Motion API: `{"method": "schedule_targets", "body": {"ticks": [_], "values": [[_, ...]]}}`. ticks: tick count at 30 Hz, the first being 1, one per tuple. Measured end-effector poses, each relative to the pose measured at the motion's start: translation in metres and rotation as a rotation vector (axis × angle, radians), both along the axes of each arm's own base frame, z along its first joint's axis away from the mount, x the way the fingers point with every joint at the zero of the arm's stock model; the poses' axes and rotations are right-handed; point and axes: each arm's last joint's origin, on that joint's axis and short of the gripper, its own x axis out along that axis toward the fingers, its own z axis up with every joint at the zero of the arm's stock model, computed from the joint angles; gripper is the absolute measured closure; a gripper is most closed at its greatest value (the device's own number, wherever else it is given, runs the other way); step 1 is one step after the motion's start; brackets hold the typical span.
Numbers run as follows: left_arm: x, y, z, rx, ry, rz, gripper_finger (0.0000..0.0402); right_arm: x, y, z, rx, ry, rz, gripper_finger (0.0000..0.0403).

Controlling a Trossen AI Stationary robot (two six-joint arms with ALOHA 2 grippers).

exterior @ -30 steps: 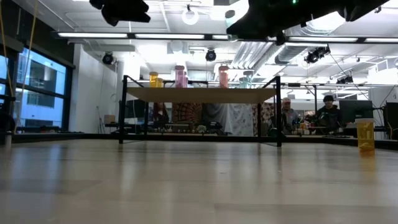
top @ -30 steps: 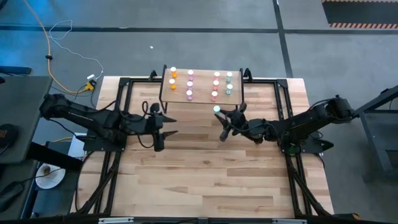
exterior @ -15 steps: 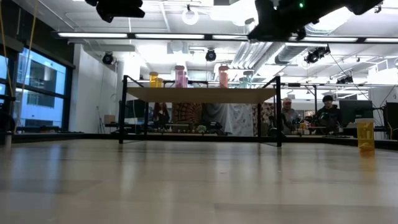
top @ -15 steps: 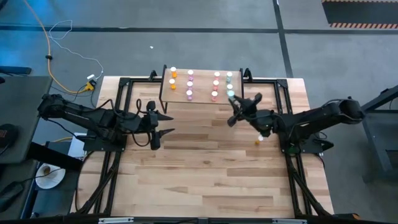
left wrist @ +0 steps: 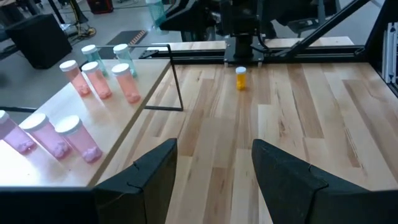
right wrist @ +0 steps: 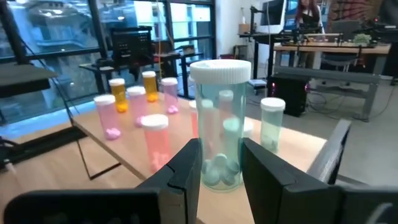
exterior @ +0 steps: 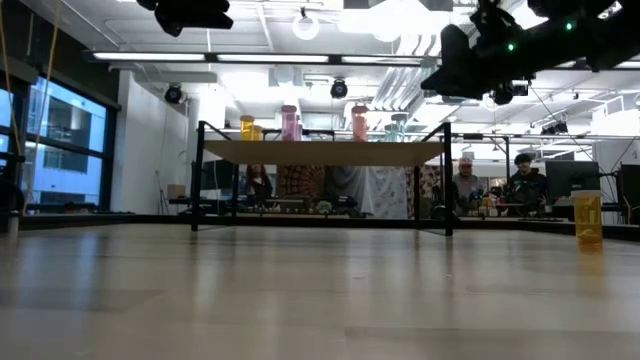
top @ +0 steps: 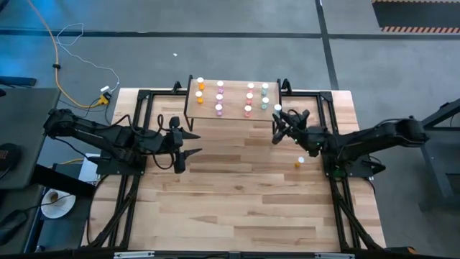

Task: Pick and place medicine bottles onto shelf by color
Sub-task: Put the blue pill bottle on the shelf aligned with other blue pill bottles

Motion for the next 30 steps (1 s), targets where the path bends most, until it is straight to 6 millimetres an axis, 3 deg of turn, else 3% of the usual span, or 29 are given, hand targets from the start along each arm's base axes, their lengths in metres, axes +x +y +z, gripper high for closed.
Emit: {"method": "schedule_targets", "body": {"ticks": [16,20,30], "values": [[-0.001,0.000,-0.001,0.039,0.027,-0.003,0.0202,0.029,0.006,-0.036,0.004,-0.016,-0.098,0.0314],[-0.001,0.002,0.000,0.097,0.034,0.032,0.0202,0.039,0.009,-0.033,-0.028,-0.033,-0.083,0.0314],[-0.001,0.002,0.000,0.139,0.048,0.040,0.0202,0.064,0.018,-0.049,-0.022,0.031,-0.207,0.0314]]}}
